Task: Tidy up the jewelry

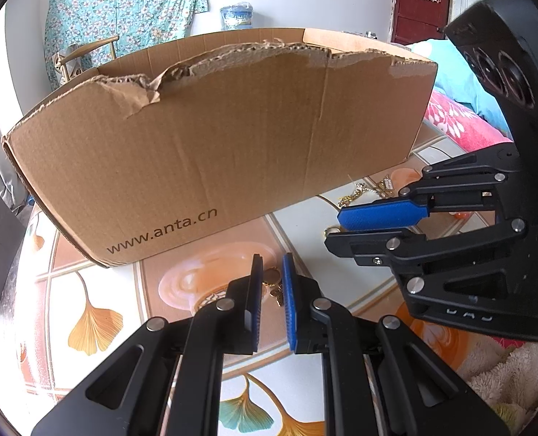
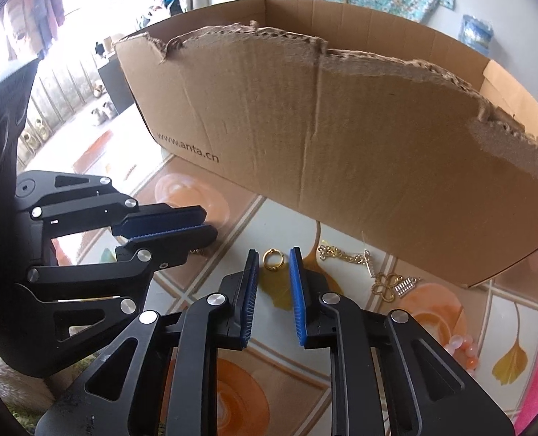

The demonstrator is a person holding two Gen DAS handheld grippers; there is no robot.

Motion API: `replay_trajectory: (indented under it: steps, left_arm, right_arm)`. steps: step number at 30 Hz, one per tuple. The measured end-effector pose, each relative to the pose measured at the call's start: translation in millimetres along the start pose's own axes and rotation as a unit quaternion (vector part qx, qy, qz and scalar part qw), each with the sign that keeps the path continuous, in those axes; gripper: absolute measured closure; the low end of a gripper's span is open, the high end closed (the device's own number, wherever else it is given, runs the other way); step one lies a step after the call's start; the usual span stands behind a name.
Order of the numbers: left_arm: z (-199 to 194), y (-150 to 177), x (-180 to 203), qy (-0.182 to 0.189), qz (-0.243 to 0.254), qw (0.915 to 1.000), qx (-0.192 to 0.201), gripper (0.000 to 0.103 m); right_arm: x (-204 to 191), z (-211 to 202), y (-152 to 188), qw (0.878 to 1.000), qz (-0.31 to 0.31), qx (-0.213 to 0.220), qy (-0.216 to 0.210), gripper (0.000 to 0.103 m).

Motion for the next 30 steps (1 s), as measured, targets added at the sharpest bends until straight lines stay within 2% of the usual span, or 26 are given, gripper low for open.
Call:
replay_trajectory:
  steps: [5, 9, 20, 23, 30]
  left_arm:
    - [-0.2, 0.2, -0.3, 0.0, 0.0, 1.0, 0.0, 0.092]
    - [-0.3, -0.1, -0.2, 0.0, 0.0, 1.0, 0.0, 0.092]
    - [-0.8, 0.2, -0.6, 0.0, 0.0, 1.0, 0.0, 0.092]
    - [-0.9, 0.3, -0.7, 0.0, 0.0, 1.0, 0.0, 0.092]
    - [-0.8, 0.2, -0.7, 0.001, 0.0, 1.0, 0.0, 0.092]
  right_arm:
    - [-9.9, 4.0, -4.4, 1.0, -0.009, -0.002, 0.005, 0.086]
    - [-17.5, 4.9, -5.0, 1.0, -0.013, -0.003, 0.008, 0.094]
    - [-11.9, 4.8, -6.1, 1.0, -0.006, 0.0, 0.003, 0.095]
    - [-6.6, 1.5, -5.5, 1.0, -0.004, 0.002, 0.001, 0.1]
    - [-2.0, 0.5, -3.4, 1.0, 0.007, -0.004, -0.014, 0.098]
Point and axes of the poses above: each gripper's, at about its wrist camera, not at the fingertips, and z roughly the way its jaws point, x to its right, y to its underside, the point moved 4 cm from there along z, roughly the way its jaws point, and after that the axes turned 4 degrees about -z, right-handed, at the moved point
